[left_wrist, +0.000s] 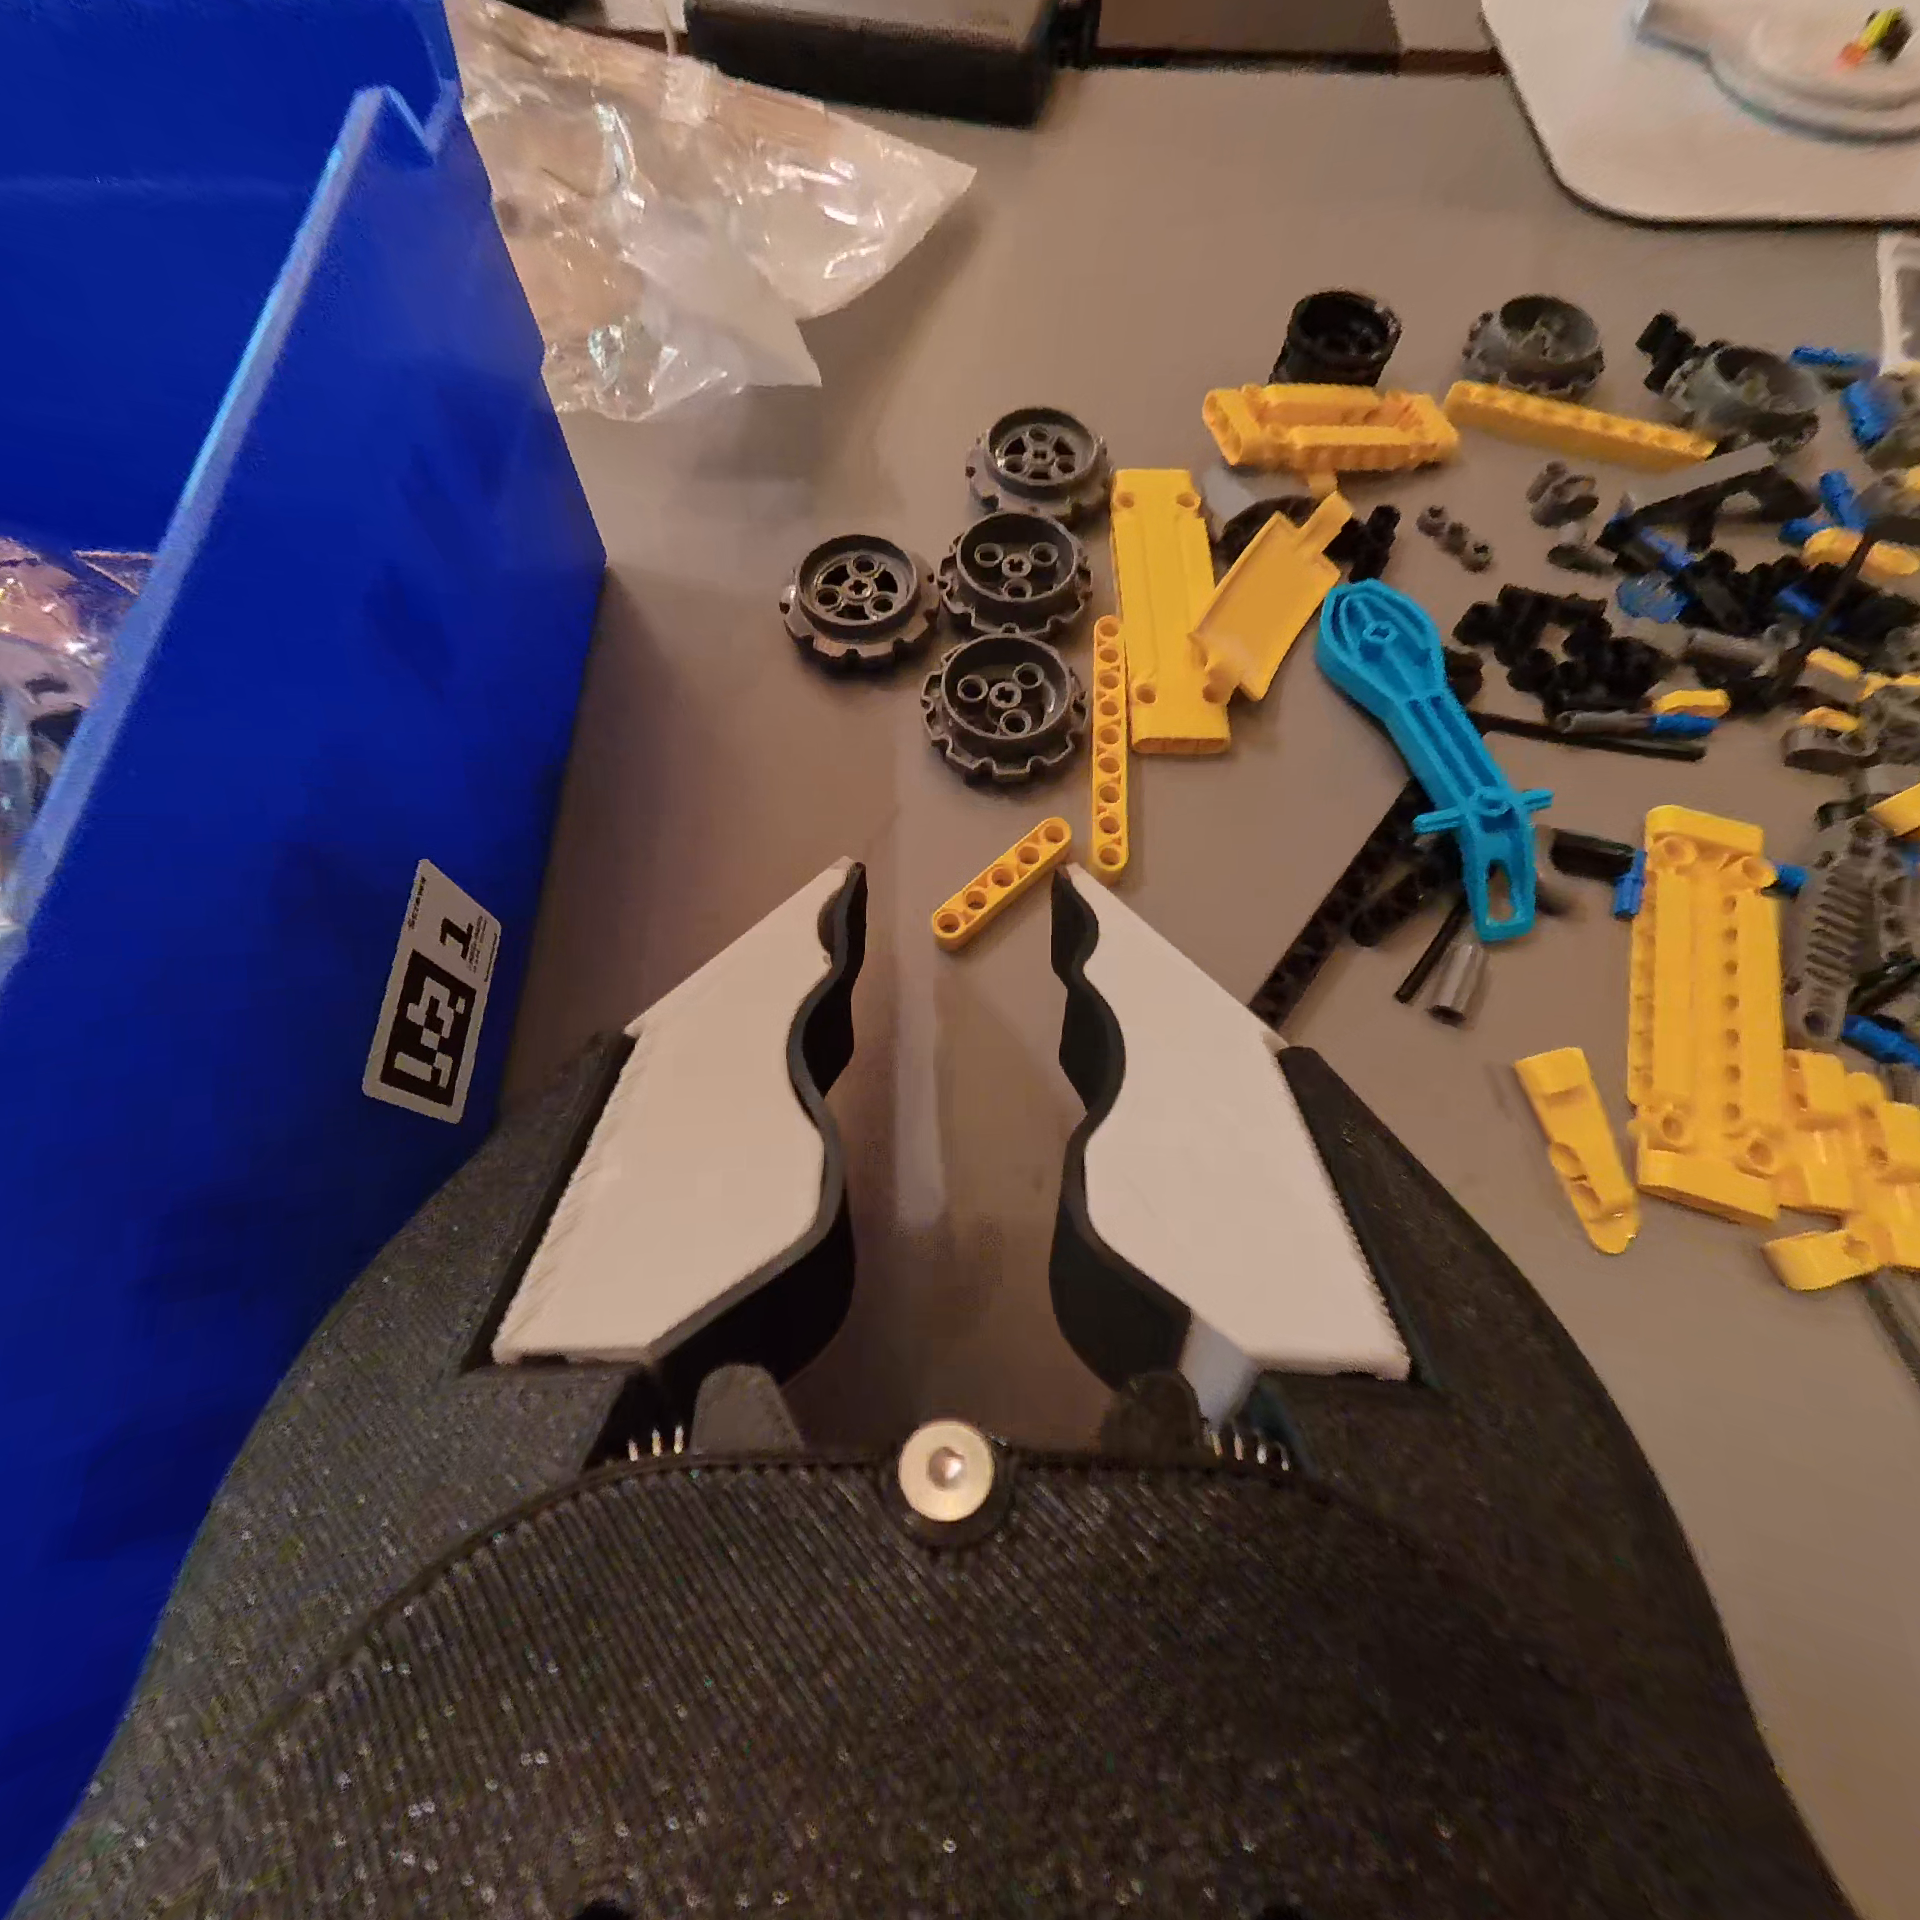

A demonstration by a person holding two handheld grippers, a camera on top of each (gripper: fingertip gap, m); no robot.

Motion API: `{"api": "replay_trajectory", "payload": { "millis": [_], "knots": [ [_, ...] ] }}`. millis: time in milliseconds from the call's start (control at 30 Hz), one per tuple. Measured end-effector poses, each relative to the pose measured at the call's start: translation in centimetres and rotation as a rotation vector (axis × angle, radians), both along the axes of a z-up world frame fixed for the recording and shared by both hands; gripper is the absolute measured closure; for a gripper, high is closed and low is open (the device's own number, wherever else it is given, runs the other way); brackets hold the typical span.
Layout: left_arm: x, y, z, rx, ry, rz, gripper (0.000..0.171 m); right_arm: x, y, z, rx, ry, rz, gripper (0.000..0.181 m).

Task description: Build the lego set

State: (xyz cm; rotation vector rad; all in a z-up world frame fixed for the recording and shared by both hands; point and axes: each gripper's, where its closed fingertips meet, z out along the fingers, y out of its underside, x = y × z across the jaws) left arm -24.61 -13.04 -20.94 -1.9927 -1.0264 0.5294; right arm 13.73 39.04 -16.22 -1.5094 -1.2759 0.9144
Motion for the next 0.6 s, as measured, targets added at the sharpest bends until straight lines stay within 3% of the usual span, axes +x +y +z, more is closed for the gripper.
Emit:
{"api": "replay_trajectory", "payload": {
  "millis": [367, 500, 533, 600],
  "knots": [
    [0.1, 0.2, -2.3, -0.066, -0.103, -0.038, 0.136, -0.1, -0.1, -0.1, 0.008, -0.011, -0.001, 0.128],
    [0.4, 0.6, -2.7, -0.12, -0.087, -0.065, 0.149, -0.1, -0.1, -0.1, 0.012, -0.013, -0.002, 0.128],
    [0.6, 0.7, -2.7, -0.131, -0.078, -0.078, 0.164, -0.1, -0.1, -0.1, 0.013, -0.014, -0.002, 0.128],
    [0.6, 0.7, -2.6, -0.159, -0.053, -0.079, 0.166, -0.1, -0.1, -0.1, 0.016, -0.014, -0.004, 0.128]
  ]
}}
